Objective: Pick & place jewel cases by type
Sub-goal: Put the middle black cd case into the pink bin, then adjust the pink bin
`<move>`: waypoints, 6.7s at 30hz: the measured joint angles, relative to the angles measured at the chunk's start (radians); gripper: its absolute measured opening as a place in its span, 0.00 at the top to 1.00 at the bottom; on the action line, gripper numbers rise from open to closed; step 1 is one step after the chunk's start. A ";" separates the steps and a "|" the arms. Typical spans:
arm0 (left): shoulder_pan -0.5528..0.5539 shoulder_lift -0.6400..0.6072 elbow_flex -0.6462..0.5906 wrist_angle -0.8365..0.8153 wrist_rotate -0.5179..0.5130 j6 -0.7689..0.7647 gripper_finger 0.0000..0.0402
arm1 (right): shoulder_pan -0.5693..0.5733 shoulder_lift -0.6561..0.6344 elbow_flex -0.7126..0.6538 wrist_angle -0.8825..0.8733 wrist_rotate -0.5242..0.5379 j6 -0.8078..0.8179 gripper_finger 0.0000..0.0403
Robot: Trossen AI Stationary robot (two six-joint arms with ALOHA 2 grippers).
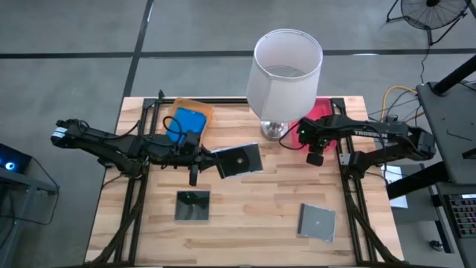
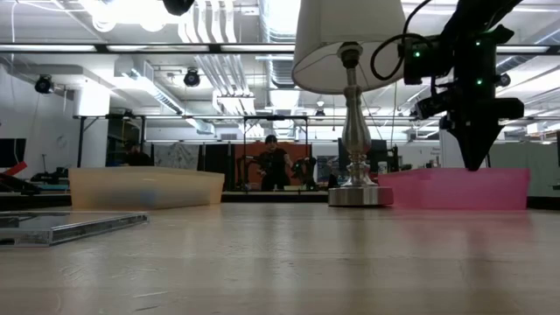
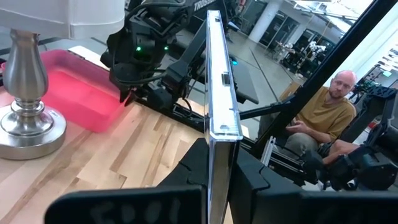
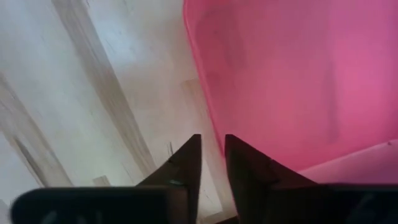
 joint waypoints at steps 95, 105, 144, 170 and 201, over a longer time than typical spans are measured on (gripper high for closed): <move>-0.002 -0.007 0.000 -0.020 0.057 0.004 0.99 | 0.954 0.383 0.740 0.246 0.017 0.601 0.64; -0.002 0.027 0.000 -0.045 0.057 -0.086 0.99 | 1.265 0.101 0.730 0.144 0.498 1.042 0.70; 0.204 0.664 0.368 -0.326 0.292 -0.785 0.99 | 1.351 0.144 0.729 0.100 0.737 1.040 0.85; 0.231 0.731 0.368 -0.305 0.277 -0.779 0.81 | 1.351 0.144 0.729 0.124 0.737 1.024 0.85; 0.179 0.564 0.367 -0.277 0.352 -0.466 0.98 | 1.351 0.143 0.729 0.127 0.736 1.018 0.85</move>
